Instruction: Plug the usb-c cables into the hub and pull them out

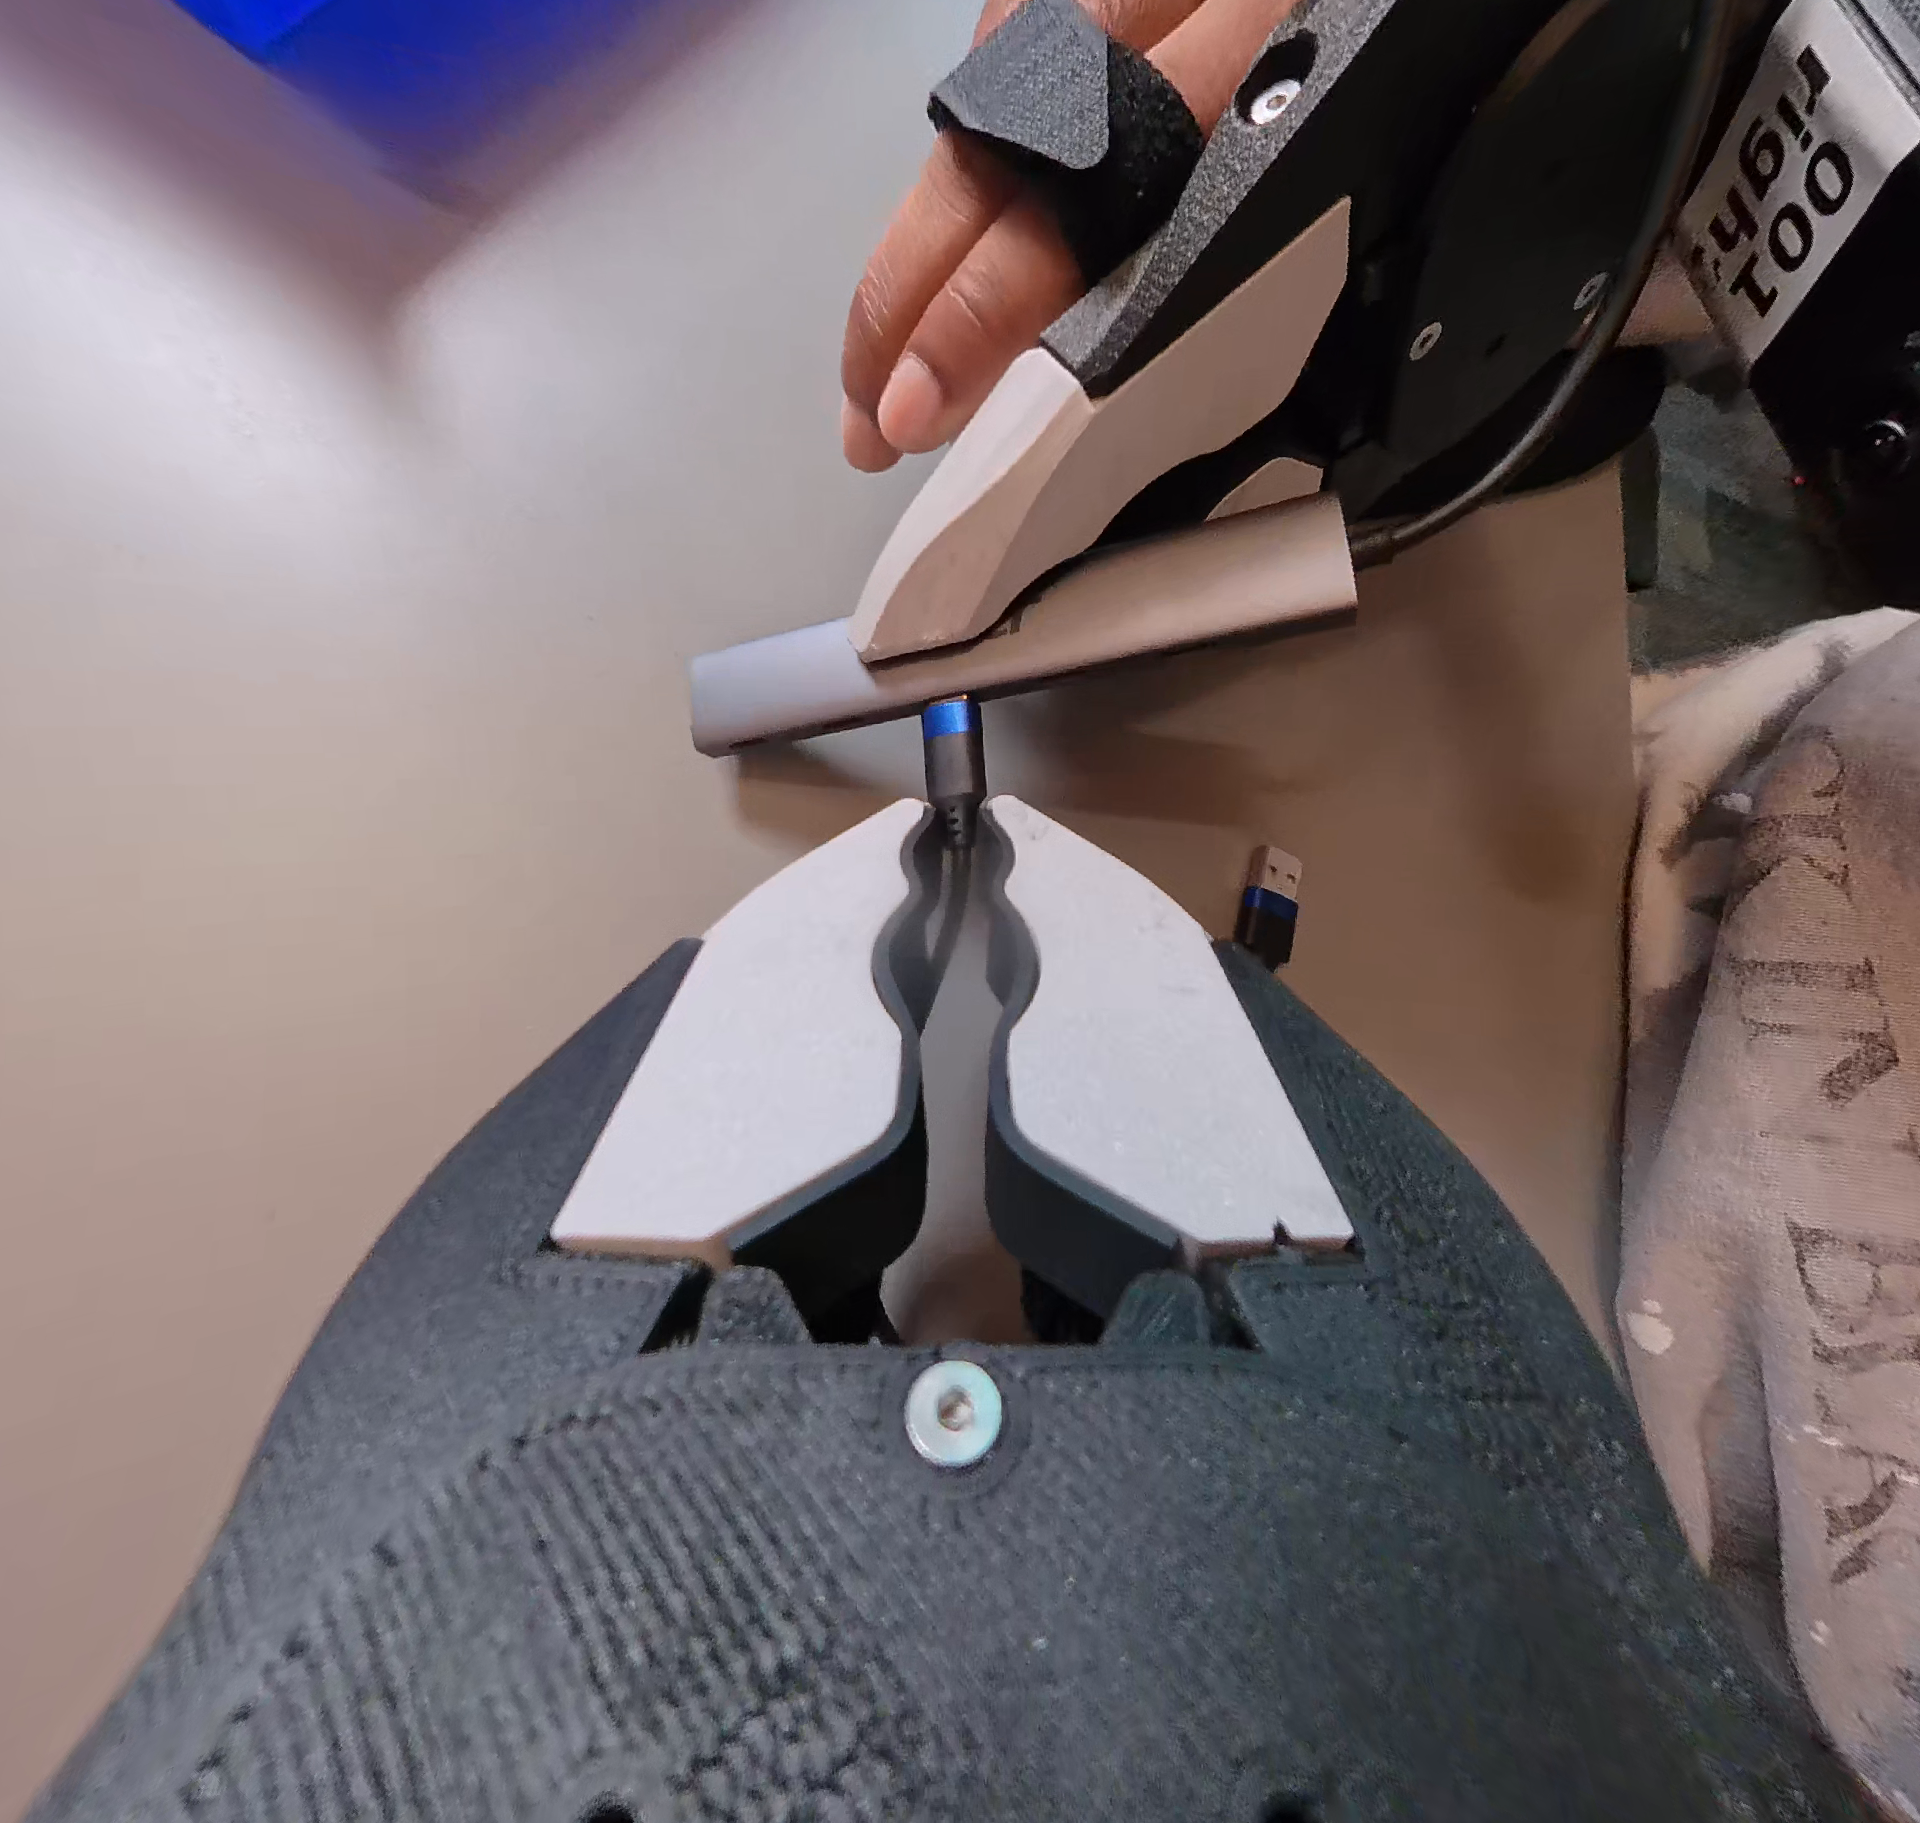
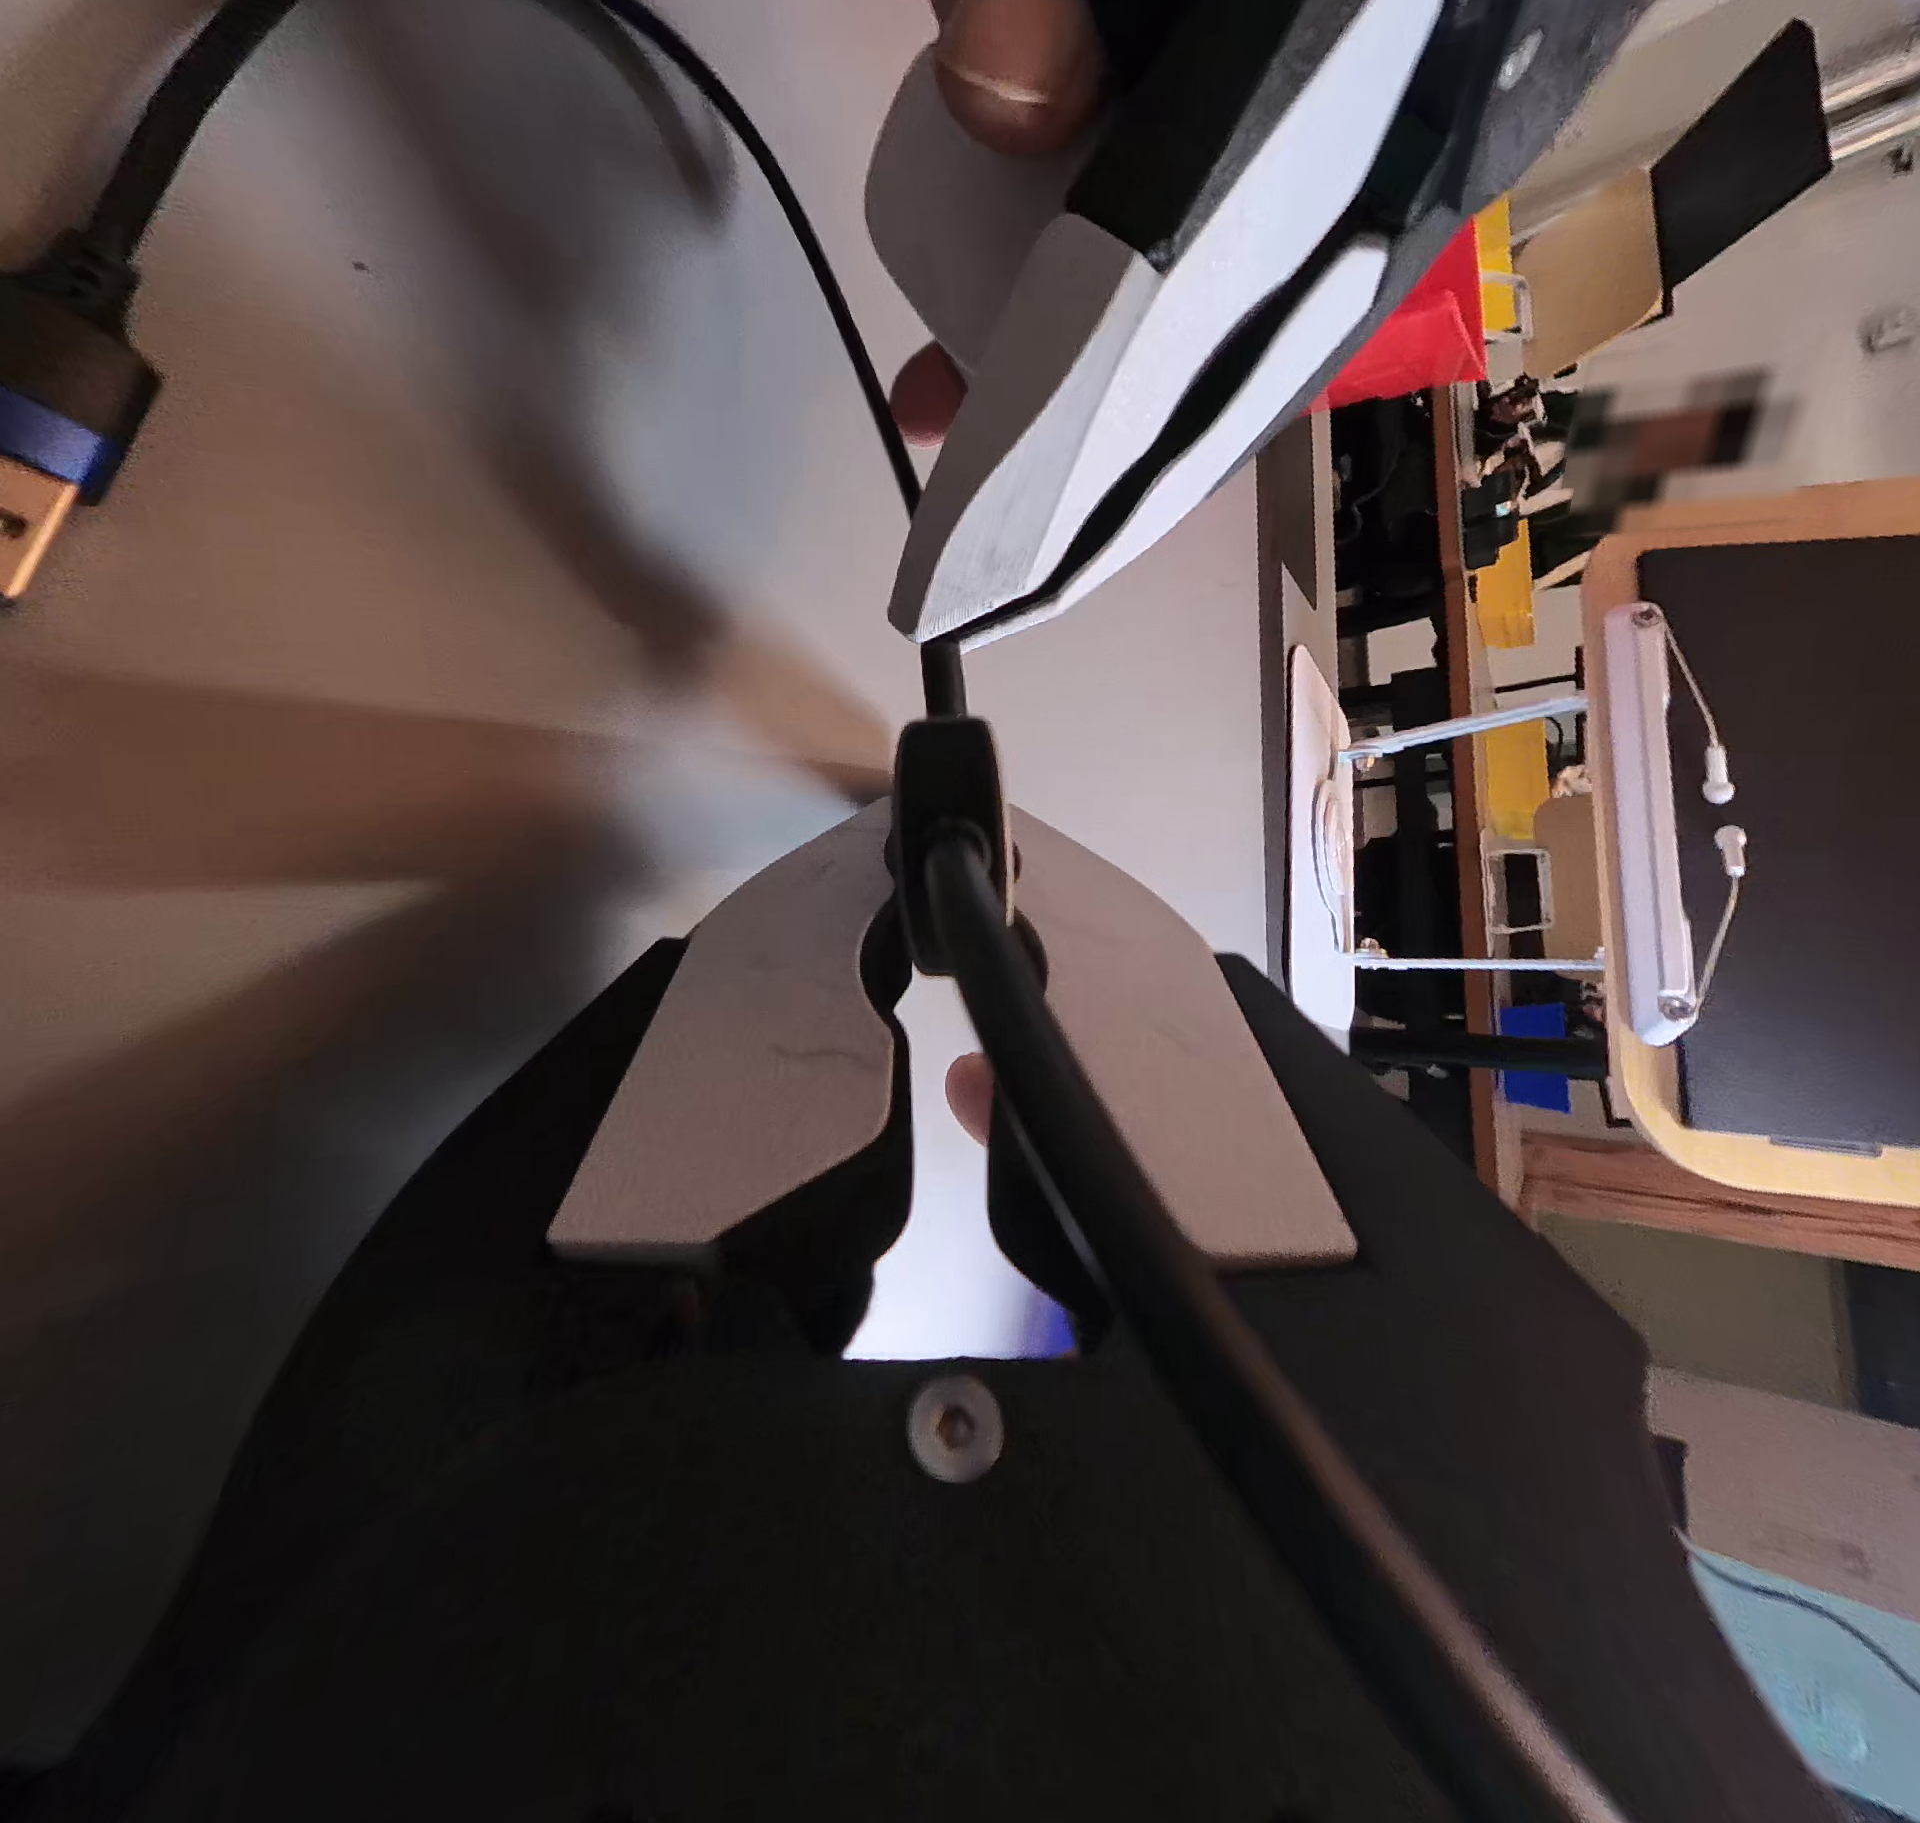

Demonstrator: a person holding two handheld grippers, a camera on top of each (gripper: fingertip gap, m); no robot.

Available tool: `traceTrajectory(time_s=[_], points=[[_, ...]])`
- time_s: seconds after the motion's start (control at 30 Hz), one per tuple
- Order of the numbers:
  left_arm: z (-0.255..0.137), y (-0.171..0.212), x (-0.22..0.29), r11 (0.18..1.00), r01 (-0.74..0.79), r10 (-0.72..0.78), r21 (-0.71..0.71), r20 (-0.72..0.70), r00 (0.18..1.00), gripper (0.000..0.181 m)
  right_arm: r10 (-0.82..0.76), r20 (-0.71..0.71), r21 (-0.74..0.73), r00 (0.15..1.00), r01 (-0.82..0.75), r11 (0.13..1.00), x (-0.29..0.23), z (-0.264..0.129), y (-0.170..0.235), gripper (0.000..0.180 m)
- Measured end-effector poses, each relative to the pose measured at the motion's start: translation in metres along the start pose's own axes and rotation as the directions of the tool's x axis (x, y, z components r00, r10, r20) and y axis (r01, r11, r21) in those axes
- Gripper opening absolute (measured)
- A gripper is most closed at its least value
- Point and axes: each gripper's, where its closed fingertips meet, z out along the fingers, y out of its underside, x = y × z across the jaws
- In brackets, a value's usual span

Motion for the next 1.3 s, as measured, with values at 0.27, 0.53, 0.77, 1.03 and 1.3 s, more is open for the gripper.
traceTrajectory(time_s=[0.27, 0.53, 0.77, 1.03, 1.3], points=[[-0.129, -0.052, -0.050, 0.943, -0.041, -0.037, 0.330, 0.226, 0.974, 0.018, 0.279, -0.047, 0.083, 0.959, -0.275, 0.958, 0.033, -0.012, 0.007, 0.010], [-0.237, 0.058, -0.205, 0.956, 0.288, -0.190, -0.060, 0.620, 0.761, 0.024, 0.336, -0.057, 0.124, 0.940, -0.327, 0.937, 0.044, -0.018, 0.002, 0.010], [-0.217, 0.133, -0.224, 0.814, 0.381, -0.089, -0.438, 0.555, 0.827, 0.025, 0.389, -0.066, 0.147, 0.919, -0.376, 0.915, 0.050, -0.023, 0.005, 0.010], [-0.223, 0.167, -0.256, 0.715, 0.421, 0.010, -0.558, 0.611, 0.792, 0.029, 0.420, -0.042, 0.159, 0.906, -0.409, 0.898, 0.051, -0.021, 0.005, 0.010], [-0.213, 0.165, -0.258, 0.749, 0.412, -0.070, -0.519, 0.556, 0.828, 0.013, 0.437, -0.019, 0.178, 0.899, -0.427, 0.887, 0.052, -0.020, 0.002, 0.010]])
